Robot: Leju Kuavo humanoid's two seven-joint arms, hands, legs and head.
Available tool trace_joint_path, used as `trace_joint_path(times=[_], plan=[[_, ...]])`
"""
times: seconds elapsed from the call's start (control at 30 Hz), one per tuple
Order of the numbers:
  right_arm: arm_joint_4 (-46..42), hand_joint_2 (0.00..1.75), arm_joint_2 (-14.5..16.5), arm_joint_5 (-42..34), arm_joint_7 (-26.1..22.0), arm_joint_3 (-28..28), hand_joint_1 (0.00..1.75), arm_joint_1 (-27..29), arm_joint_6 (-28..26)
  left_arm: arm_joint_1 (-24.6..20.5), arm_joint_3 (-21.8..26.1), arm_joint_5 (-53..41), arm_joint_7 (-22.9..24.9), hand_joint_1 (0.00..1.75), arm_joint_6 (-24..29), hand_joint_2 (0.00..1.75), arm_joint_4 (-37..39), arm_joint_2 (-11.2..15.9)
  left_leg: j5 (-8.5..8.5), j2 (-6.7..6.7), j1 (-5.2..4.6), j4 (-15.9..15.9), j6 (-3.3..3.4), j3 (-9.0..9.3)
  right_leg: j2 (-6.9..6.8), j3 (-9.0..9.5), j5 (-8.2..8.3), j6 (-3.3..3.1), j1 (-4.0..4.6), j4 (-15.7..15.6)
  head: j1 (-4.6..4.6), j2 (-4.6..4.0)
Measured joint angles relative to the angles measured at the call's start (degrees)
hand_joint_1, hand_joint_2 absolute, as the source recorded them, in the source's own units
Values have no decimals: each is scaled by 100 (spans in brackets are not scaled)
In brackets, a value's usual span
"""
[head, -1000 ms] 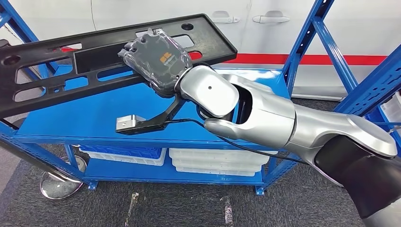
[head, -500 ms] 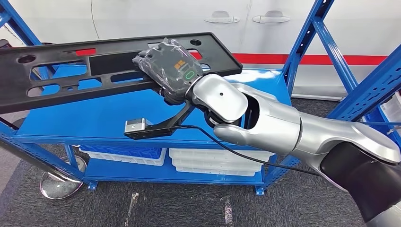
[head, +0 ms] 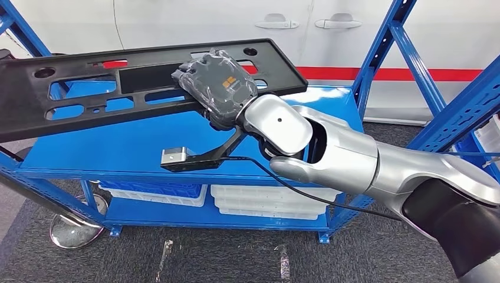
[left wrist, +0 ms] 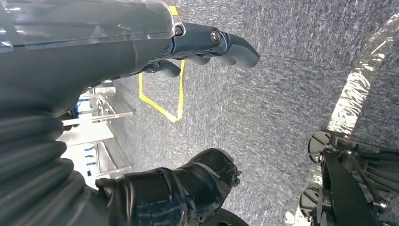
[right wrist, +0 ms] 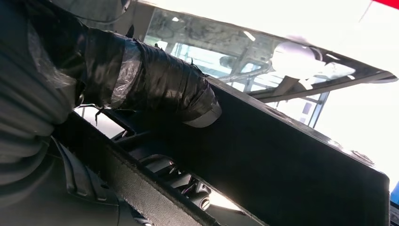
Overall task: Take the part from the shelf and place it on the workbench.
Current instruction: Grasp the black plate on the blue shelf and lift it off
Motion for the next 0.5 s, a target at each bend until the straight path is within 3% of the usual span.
trace_joint_path(times=[0.33,0.5], plan=[[0,175,-2,294,39,1,175,-14,-76,-22,0,-54,-139,0,15,175,0,-3,-18,-3,-22,29,28,-12,-1,5,6,12,-24,-15,-1,0],[0,175,-1,294,24,0,175,-17,-76,-49,-2,-59,-136,0,-7,175,0,-5,18,5,28,-68,102,48,-2,1,-40,78,-13,17,3,1]])
